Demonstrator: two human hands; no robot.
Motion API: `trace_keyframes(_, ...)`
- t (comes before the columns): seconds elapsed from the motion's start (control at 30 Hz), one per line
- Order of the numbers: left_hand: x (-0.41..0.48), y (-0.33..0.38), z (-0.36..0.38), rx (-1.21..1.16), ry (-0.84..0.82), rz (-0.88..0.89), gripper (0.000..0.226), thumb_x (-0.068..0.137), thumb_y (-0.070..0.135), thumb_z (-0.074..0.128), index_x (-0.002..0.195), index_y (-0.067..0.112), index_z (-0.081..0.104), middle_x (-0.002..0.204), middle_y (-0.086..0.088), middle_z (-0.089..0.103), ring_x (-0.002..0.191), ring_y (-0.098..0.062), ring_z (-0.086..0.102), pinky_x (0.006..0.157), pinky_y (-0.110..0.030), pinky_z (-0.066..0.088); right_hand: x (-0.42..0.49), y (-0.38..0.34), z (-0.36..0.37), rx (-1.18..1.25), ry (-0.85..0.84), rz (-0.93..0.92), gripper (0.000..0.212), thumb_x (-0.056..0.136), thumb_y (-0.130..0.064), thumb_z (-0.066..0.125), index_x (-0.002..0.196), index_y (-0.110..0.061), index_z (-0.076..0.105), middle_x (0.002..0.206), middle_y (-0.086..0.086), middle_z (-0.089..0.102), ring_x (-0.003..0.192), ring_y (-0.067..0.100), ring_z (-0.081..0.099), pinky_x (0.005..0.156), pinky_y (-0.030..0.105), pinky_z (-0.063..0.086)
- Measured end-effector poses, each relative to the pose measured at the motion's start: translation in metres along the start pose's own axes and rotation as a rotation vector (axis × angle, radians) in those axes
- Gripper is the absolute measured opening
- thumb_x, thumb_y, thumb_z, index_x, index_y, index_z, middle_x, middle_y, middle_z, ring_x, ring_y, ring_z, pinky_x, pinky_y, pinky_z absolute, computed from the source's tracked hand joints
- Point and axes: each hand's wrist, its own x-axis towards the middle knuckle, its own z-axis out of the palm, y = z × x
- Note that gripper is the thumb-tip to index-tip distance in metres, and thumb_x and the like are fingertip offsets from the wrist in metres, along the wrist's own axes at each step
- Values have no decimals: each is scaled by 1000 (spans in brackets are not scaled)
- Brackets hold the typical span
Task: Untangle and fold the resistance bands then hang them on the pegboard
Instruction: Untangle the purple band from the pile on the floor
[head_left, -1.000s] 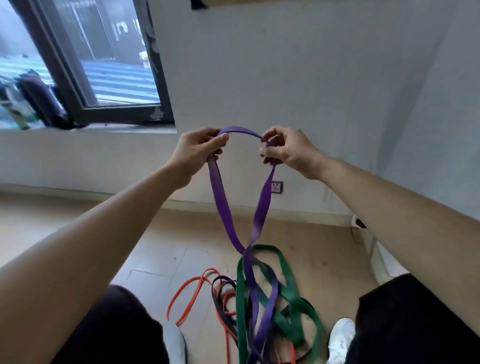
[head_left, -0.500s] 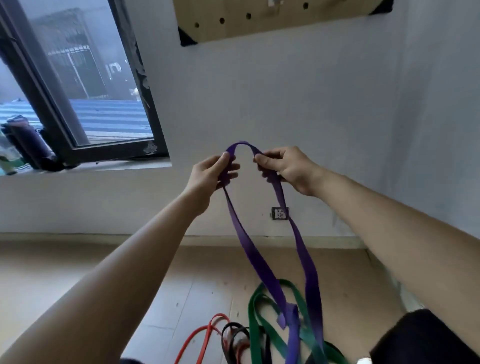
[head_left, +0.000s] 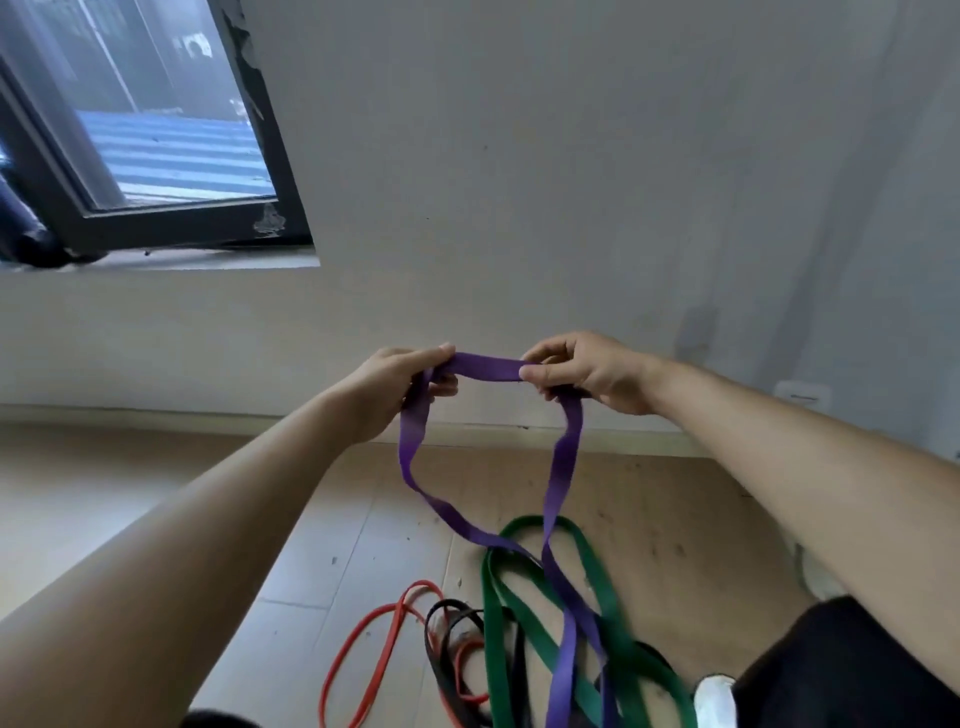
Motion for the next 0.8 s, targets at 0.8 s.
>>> trace_keyframes(0.8, -15, 71, 25, -584, 115, 401, 37, 86, 32, 70, 105, 0, 68, 101, -14, 66, 96, -27, 69, 91, -38, 58, -11, -16, 38, 129, 77, -163, 41, 84, -19, 81, 122, -12, 68, 113, 5, 75, 106, 23, 71, 97, 37, 56)
